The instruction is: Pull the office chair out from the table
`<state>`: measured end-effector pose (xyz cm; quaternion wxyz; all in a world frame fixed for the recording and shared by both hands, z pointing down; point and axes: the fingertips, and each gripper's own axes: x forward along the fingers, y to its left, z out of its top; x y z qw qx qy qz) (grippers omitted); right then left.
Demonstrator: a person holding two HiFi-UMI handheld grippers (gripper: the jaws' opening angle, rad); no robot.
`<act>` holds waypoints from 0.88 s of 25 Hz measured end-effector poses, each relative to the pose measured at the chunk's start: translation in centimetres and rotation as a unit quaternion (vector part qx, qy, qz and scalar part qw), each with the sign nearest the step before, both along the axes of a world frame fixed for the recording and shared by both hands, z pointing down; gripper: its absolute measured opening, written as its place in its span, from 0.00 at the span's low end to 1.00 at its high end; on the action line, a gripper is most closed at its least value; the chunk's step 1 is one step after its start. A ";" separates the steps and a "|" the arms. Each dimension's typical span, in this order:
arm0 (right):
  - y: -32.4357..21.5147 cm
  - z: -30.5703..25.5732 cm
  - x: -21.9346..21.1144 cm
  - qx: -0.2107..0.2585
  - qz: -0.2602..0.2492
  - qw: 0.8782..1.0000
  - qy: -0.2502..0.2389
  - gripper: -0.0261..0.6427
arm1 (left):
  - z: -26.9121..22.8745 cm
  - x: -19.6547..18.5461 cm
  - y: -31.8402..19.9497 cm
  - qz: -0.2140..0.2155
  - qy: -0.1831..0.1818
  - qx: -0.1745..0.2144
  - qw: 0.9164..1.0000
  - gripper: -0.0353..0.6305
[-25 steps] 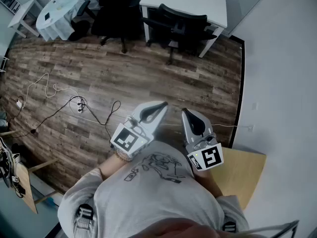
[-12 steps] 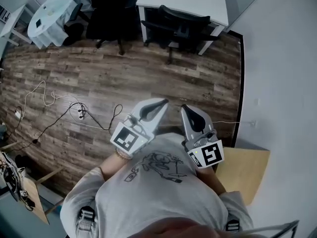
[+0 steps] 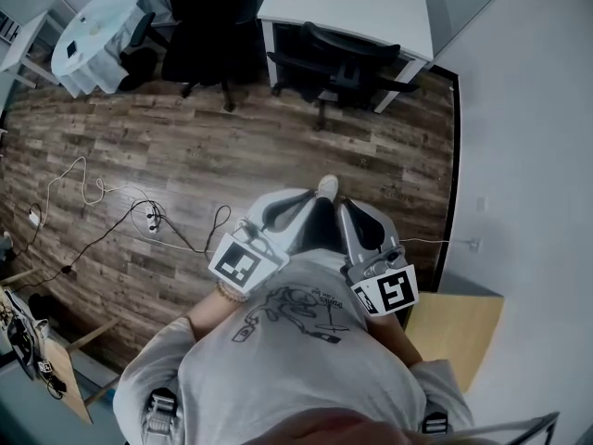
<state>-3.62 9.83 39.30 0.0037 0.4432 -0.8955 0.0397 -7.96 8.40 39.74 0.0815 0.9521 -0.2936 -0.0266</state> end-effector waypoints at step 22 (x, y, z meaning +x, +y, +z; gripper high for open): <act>-27.6 1.5 12.2 0.004 -0.025 0.999 0.039 0.06 | 2.2 10.8 -28.0 -0.004 -0.102 0.036 0.994 0.13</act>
